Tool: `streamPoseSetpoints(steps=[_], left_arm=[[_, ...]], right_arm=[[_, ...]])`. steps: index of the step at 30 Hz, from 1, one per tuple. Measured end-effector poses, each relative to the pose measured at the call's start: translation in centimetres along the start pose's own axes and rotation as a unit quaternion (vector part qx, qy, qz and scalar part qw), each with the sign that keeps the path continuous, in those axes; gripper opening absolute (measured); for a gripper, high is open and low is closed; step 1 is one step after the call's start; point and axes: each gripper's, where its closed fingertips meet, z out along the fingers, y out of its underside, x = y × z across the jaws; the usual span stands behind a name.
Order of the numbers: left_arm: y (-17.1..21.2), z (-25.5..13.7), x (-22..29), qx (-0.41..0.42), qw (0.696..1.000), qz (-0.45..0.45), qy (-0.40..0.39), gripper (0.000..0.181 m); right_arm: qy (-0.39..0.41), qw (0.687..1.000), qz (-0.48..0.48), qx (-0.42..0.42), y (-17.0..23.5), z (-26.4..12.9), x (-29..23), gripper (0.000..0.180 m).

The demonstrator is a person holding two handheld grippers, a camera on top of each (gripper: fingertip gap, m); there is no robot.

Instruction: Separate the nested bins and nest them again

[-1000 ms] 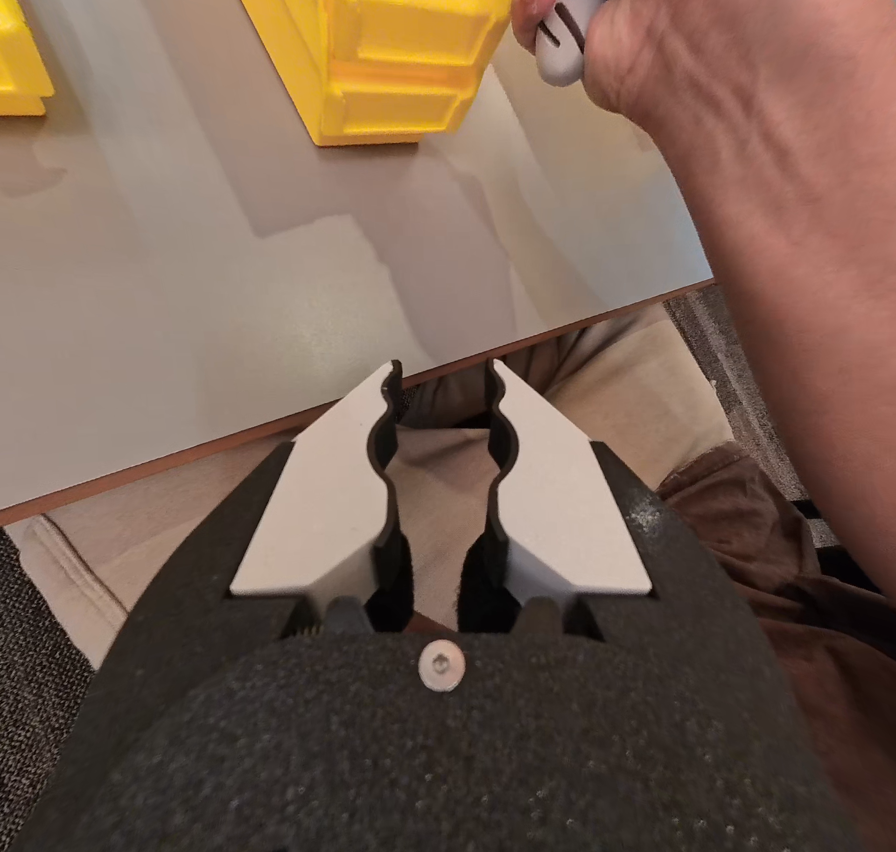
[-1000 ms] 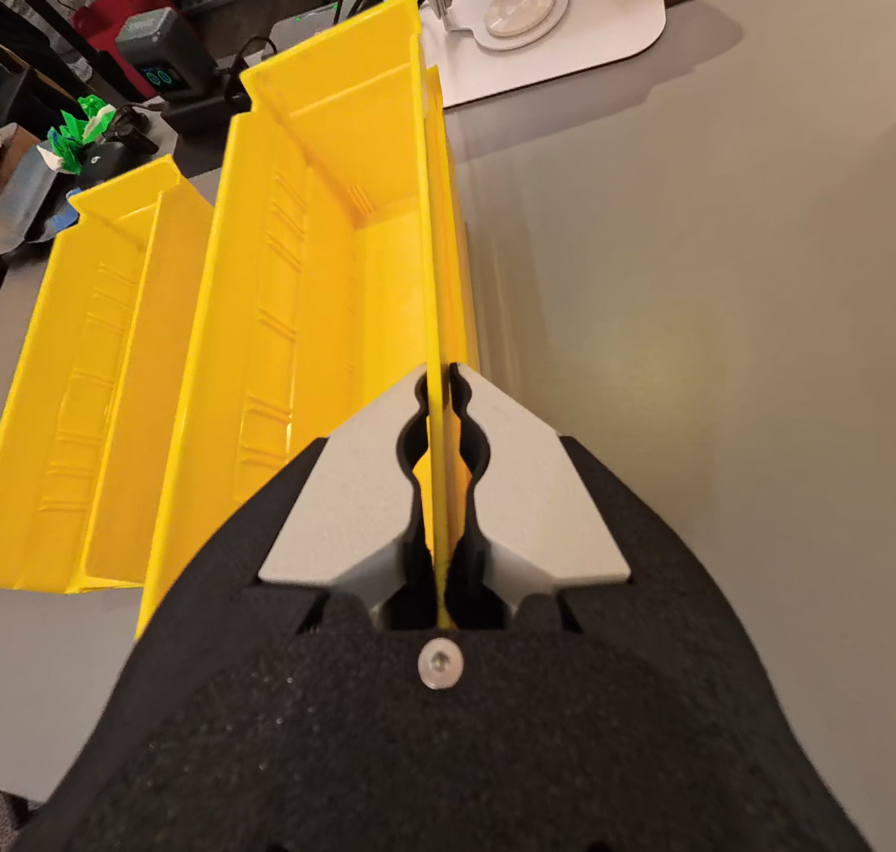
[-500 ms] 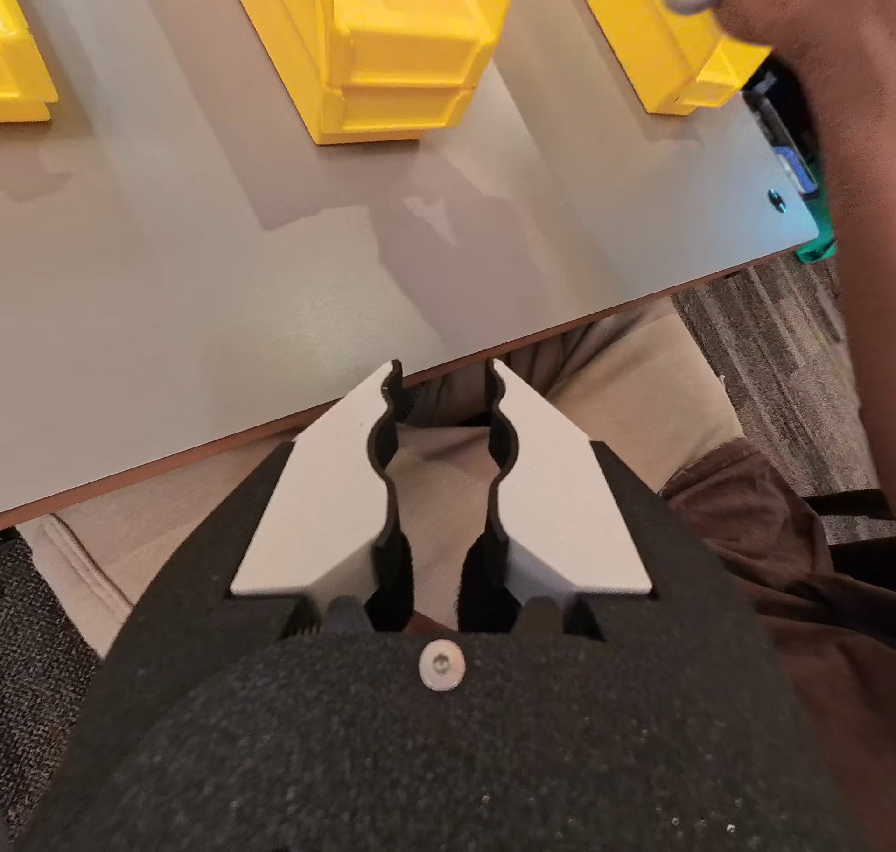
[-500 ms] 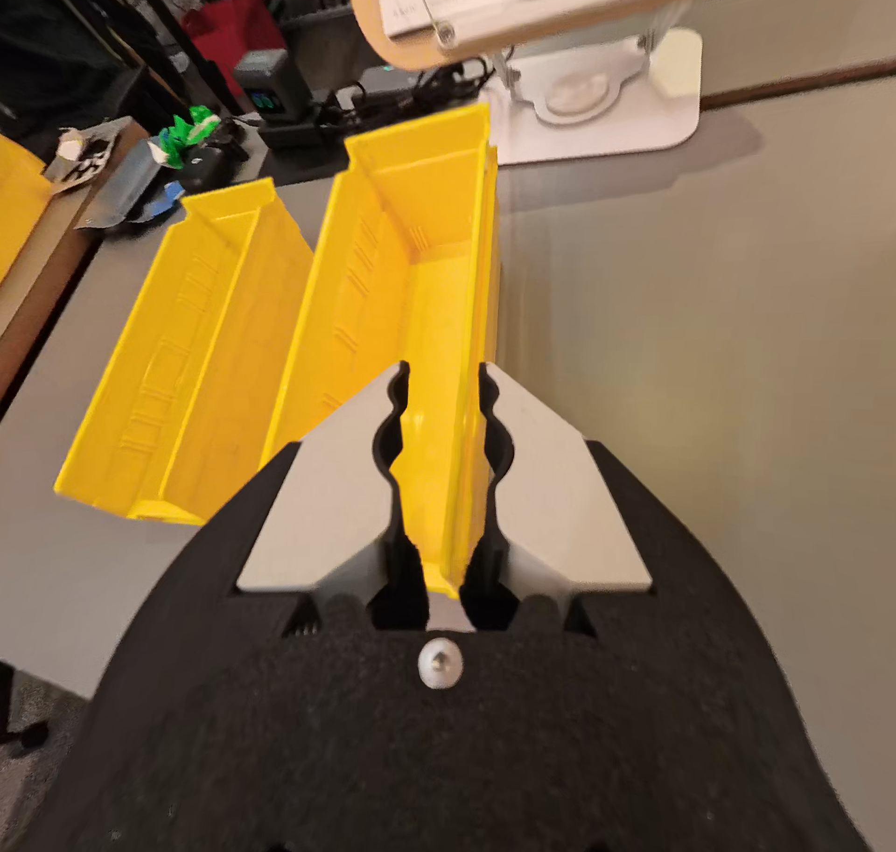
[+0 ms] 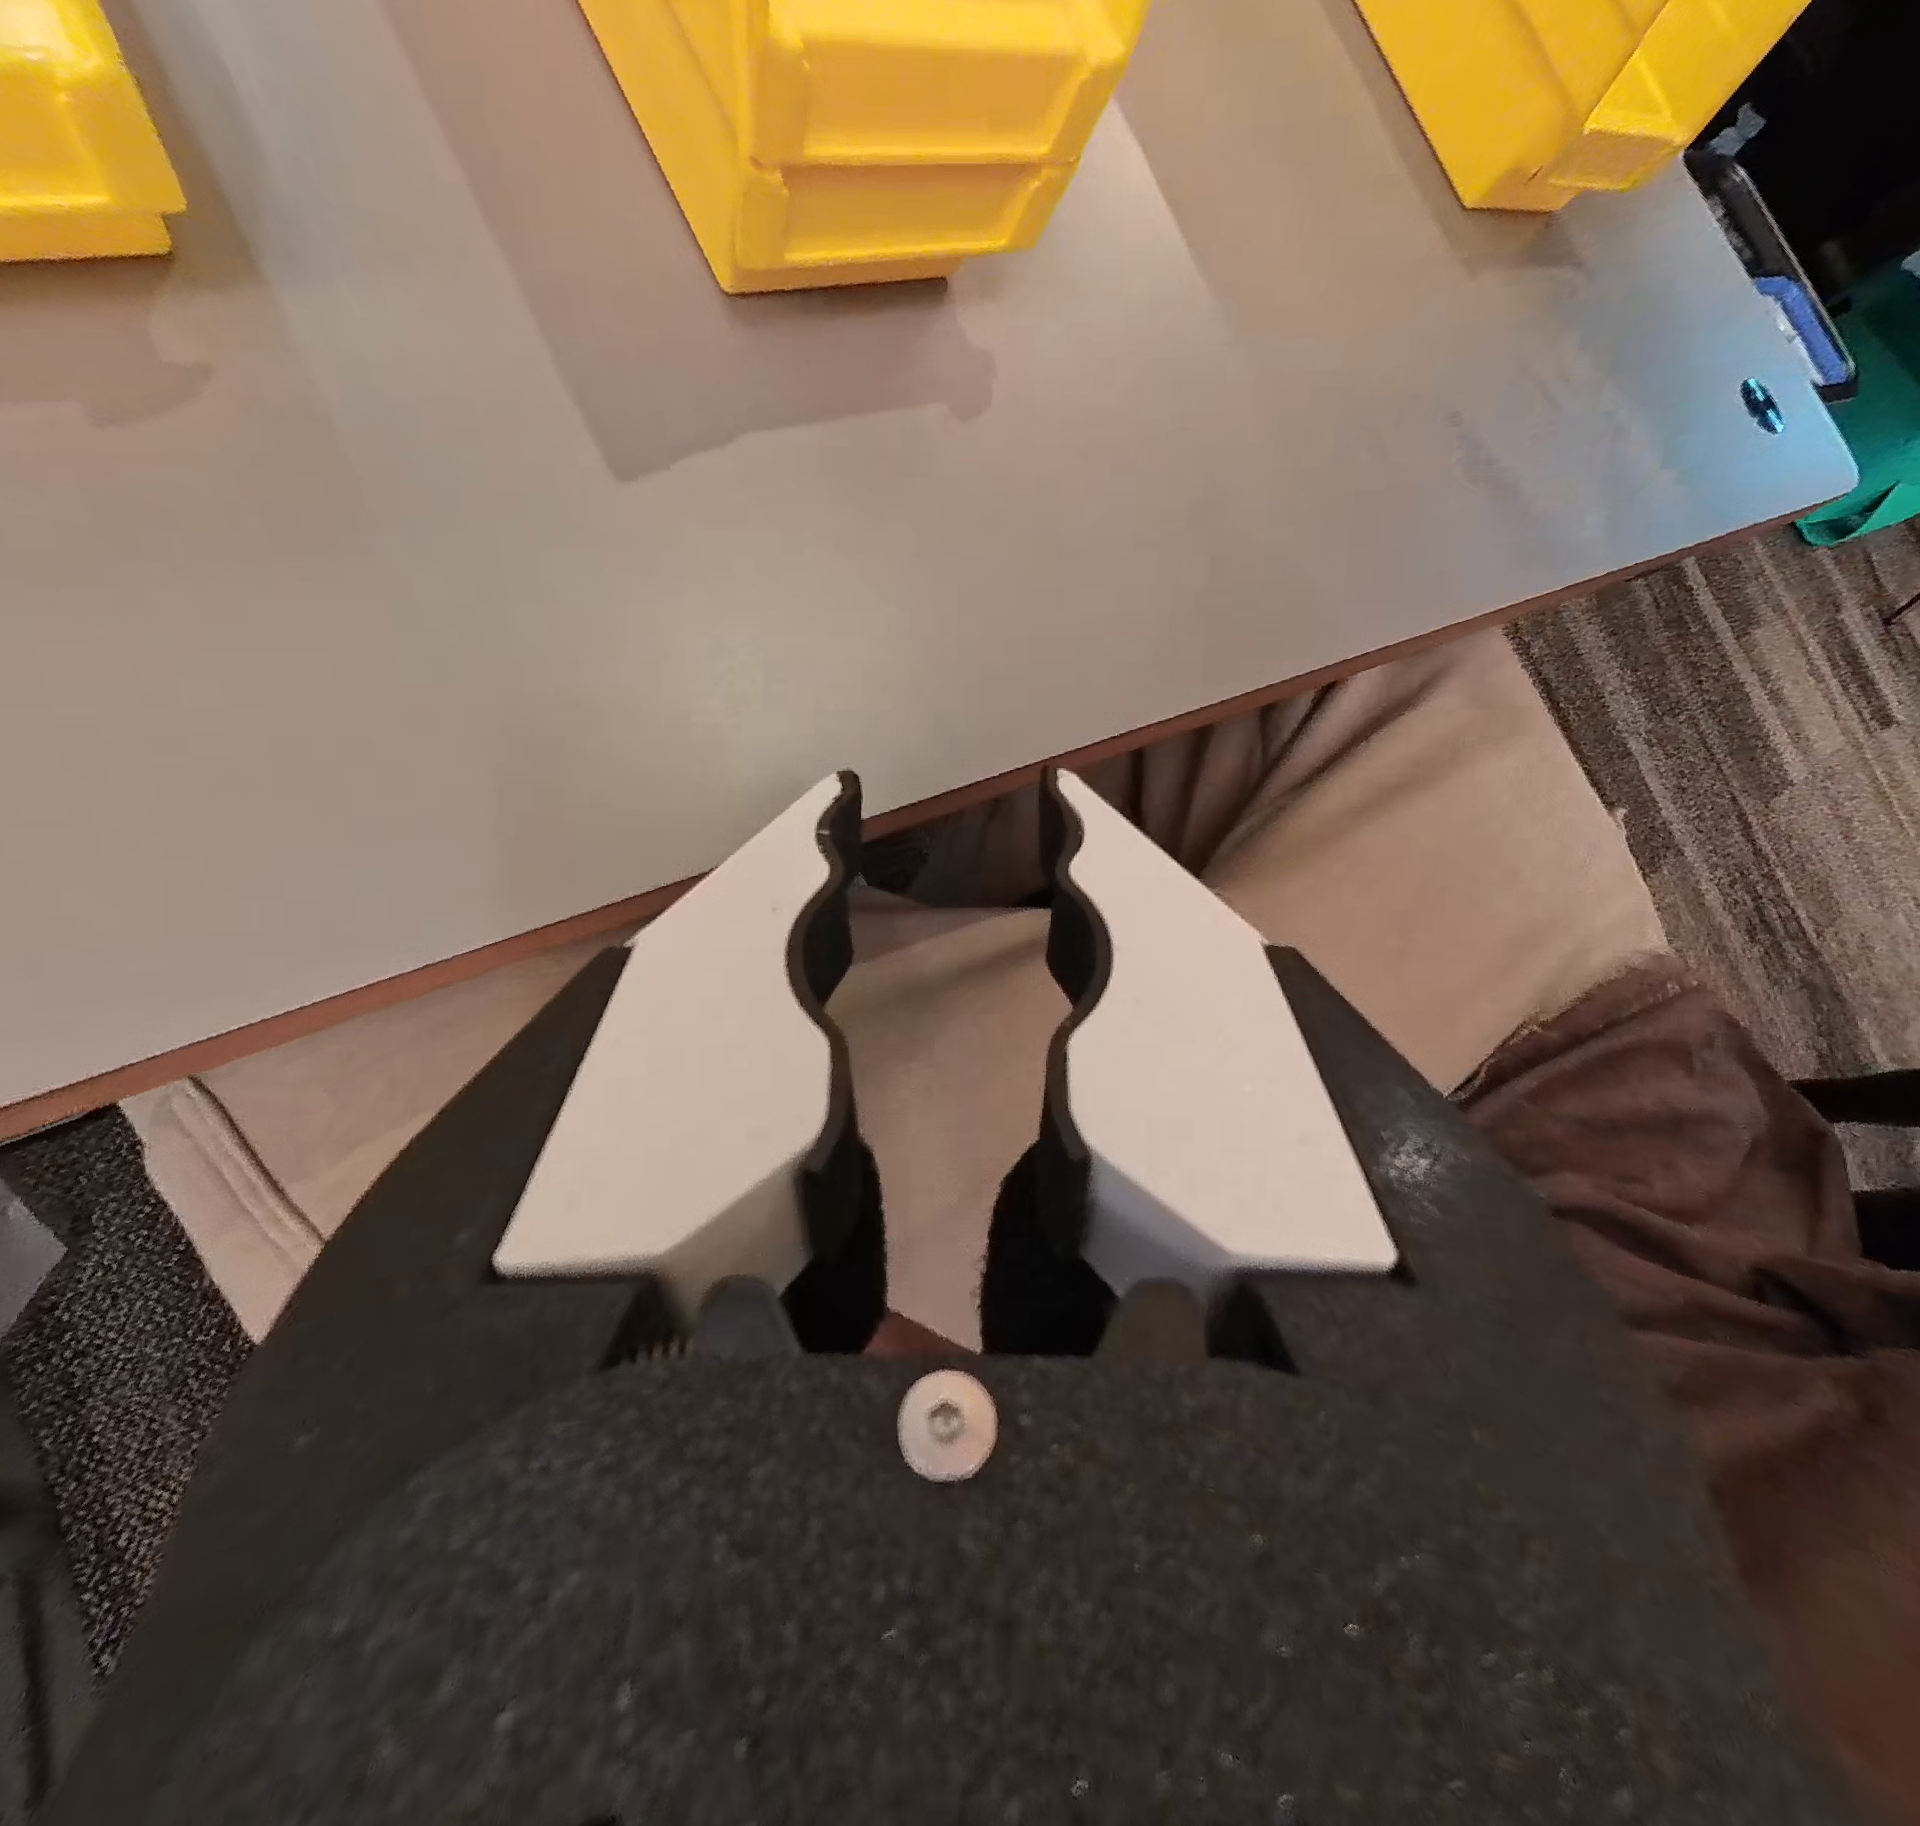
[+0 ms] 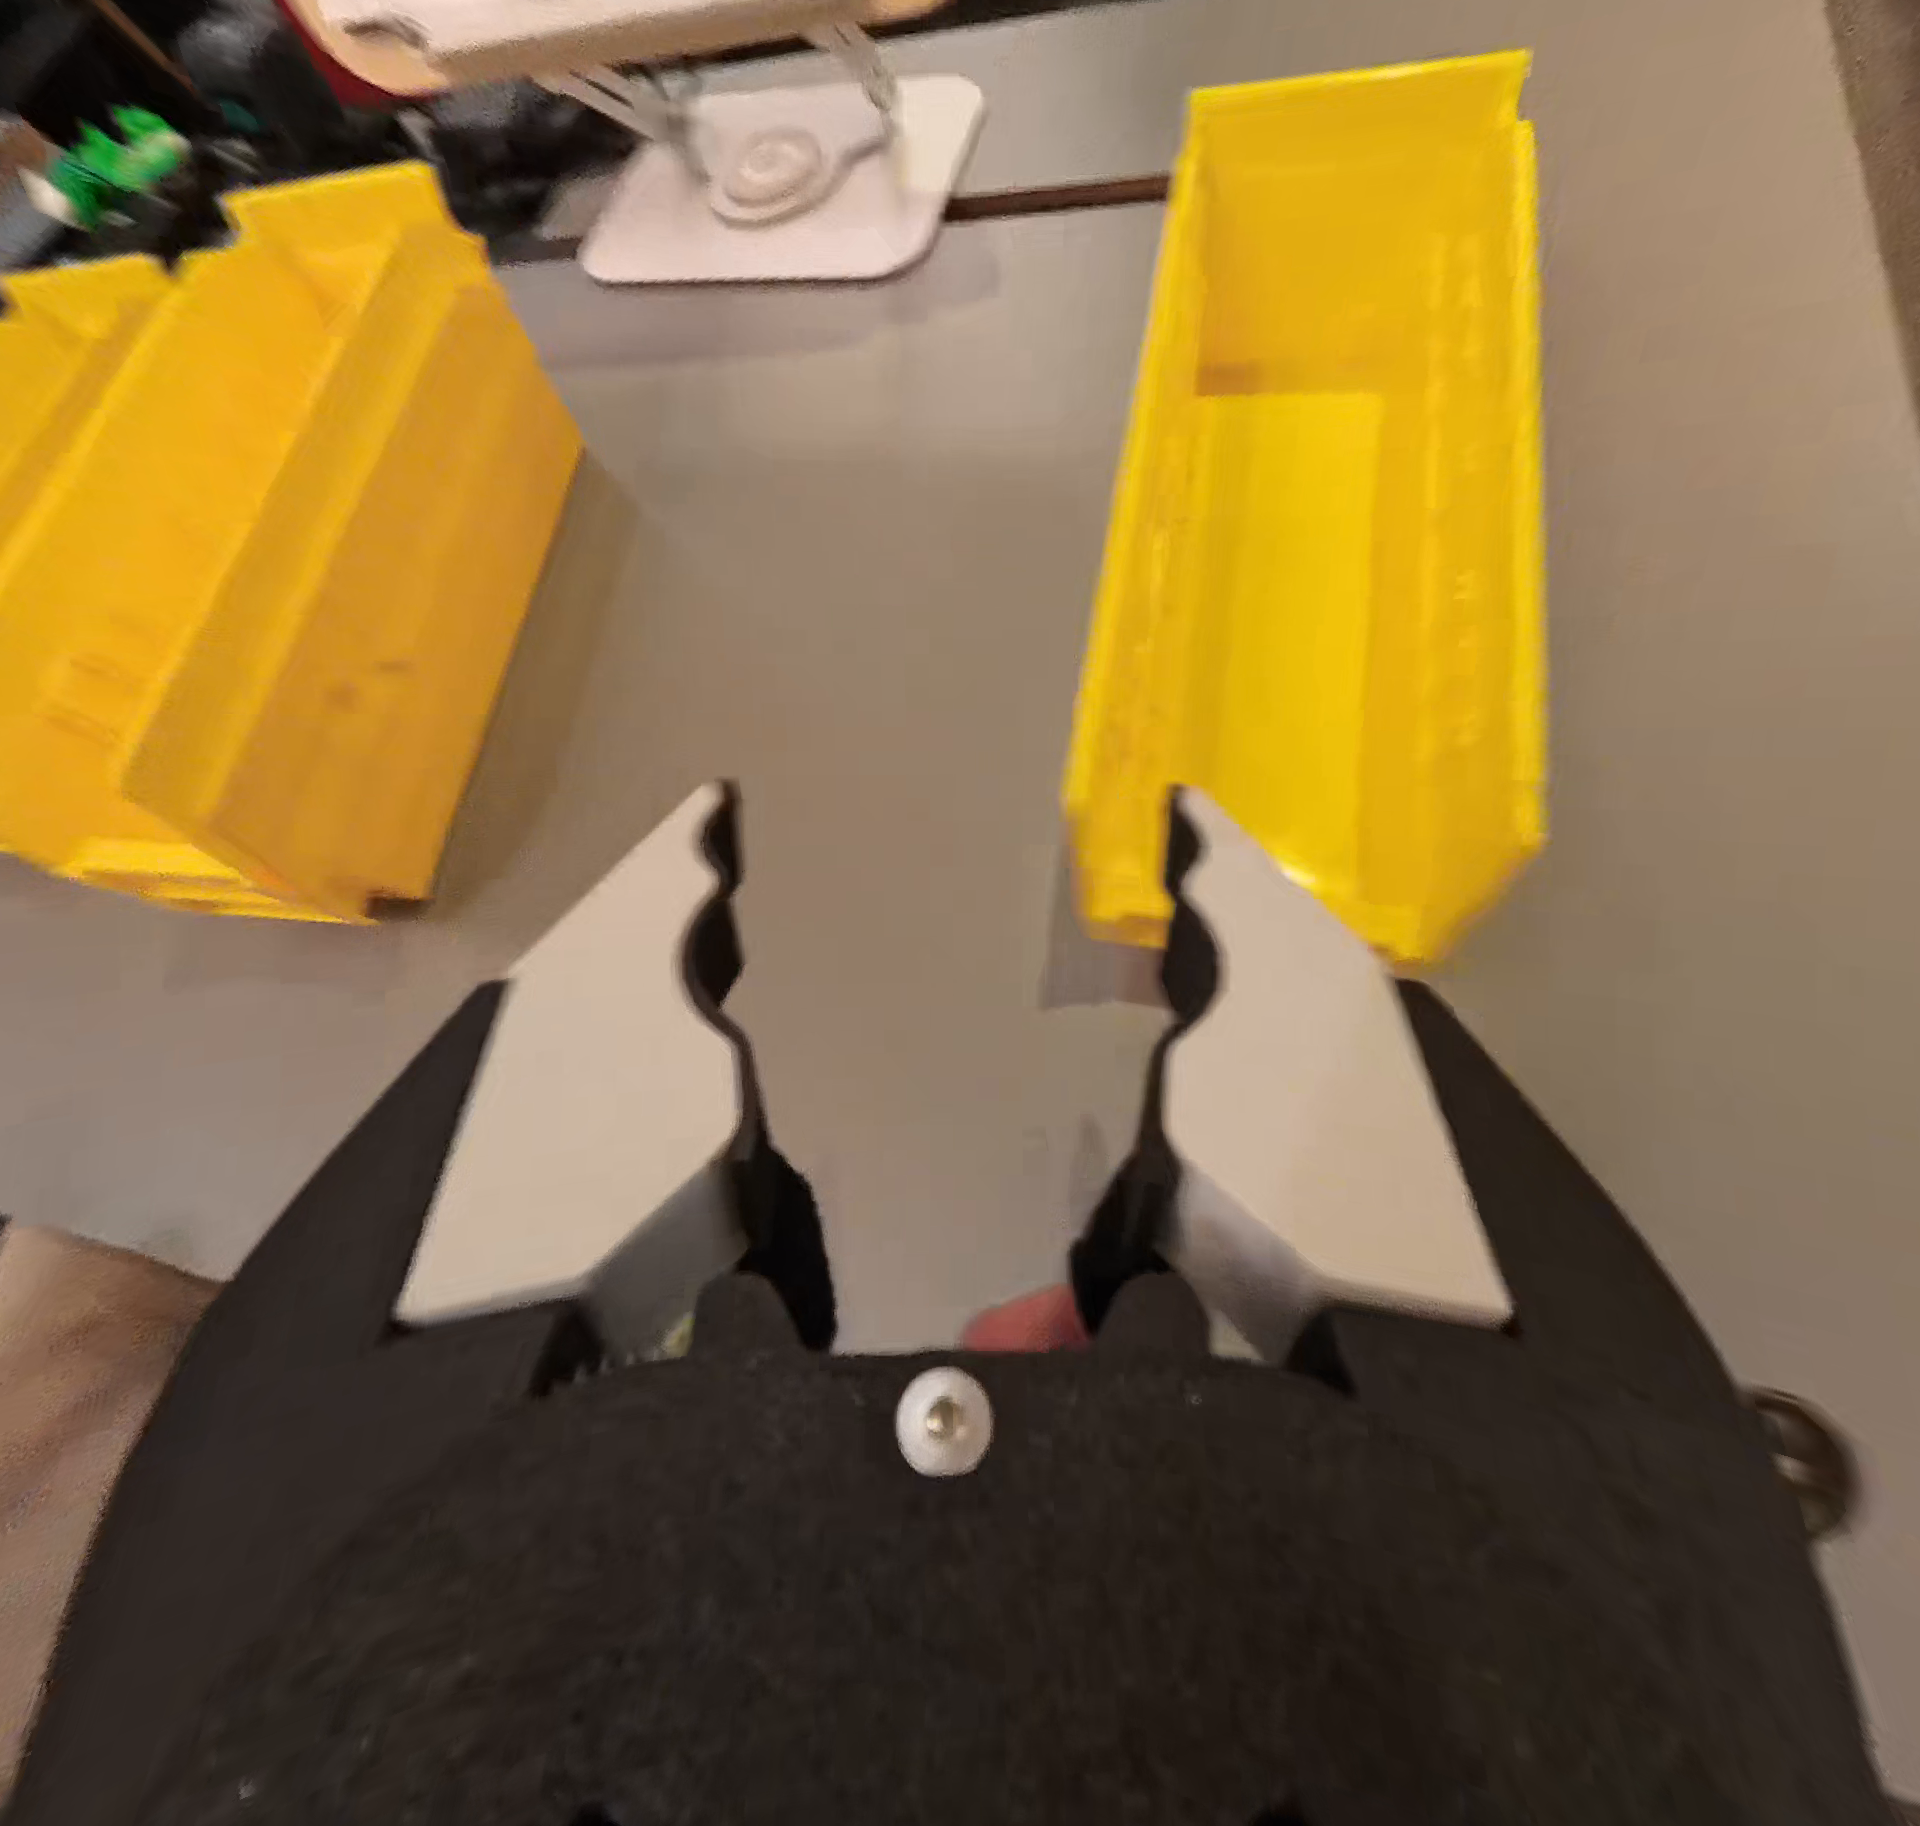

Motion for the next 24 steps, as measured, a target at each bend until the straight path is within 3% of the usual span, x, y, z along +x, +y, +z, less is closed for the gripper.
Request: streamPoseSetpoints(steps=[1,3,7,10,13,16,24], left_arm=[[0.0,0.1,0.2,-0.002,1.0,0.003,0.0,0.032],[0.0,0.5,0.6,-0.007,1.0,0.01,0.002,0.032],[0.2,1.2,1.5,-0.019,0.999,0.036,0.001,0.032],[0.3,1.2,1.5,-0.023,0.998,0.054,-0.009,0.032],[0.3,1.0,1.0,-0.021,0.998,0.056,-0.018,0.032],[0.6,0.7,0.6,-0.02,0.999,0.045,-0.015,0.032],[0.4,0.0,0.1,-0.008,1.0,0.028,-0.011,0.032]], right_arm=[[0.015,1.0,-0.001,-0.024,-0.3,0.4,1.7,0.101],[0.022,0.997,-0.019,-0.066,-2.2,1.5,3.8,0.118],[0.05,0.989,-0.015,-0.14,-6.2,6.6,7.8,0.13],[0.039,0.967,0.045,-0.249,-5.6,10.3,8.6,0.137],[0.086,0.942,0.035,-0.323,-3.4,12.2,9.7,0.141],[0.134,0.918,0.0,-0.373,-1.6,13.0,10.6,0.127],[0.157,0.911,0.025,-0.381,-1.8,11.9,10.3,0.093]])
